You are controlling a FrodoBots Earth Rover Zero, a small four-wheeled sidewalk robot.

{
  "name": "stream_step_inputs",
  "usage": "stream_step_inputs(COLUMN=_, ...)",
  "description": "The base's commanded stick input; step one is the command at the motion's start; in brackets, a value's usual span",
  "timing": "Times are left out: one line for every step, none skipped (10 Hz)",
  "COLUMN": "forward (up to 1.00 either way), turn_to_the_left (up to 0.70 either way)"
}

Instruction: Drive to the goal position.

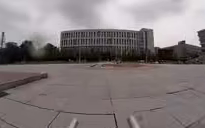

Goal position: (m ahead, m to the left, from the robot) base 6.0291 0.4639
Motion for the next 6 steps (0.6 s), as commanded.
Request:
stream_step_inputs(forward=0.85, turn_to_the_left=0.00)
stream_step_inputs(forward=0.85, turn_to_the_left=0.00)
stream_step_inputs(forward=0.85, turn_to_the_left=0.00)
stream_step_inputs(forward=0.85, turn_to_the_left=0.00)
stream_step_inputs(forward=0.85, turn_to_the_left=0.00)
stream_step_inputs(forward=0.85, turn_to_the_left=0.00)
